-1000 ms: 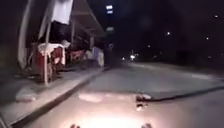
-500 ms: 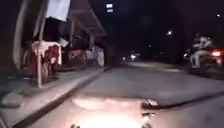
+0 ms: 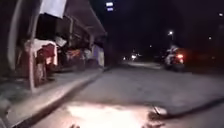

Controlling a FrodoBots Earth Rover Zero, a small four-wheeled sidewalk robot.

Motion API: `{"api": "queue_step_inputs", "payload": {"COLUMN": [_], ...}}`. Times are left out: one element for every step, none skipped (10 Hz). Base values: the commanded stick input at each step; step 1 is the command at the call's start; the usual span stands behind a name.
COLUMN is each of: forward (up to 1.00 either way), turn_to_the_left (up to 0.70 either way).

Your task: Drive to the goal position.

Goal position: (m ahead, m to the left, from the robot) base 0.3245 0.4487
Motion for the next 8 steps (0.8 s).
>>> {"api": "queue_step_inputs", "payload": {"forward": [0.5,0.5,0.5,0.5,0.5,0.5,0.5,0.5], "turn_to_the_left": [-0.01,0.0,0.0,0.0,0.0,0.0,0.0,0.0]}}
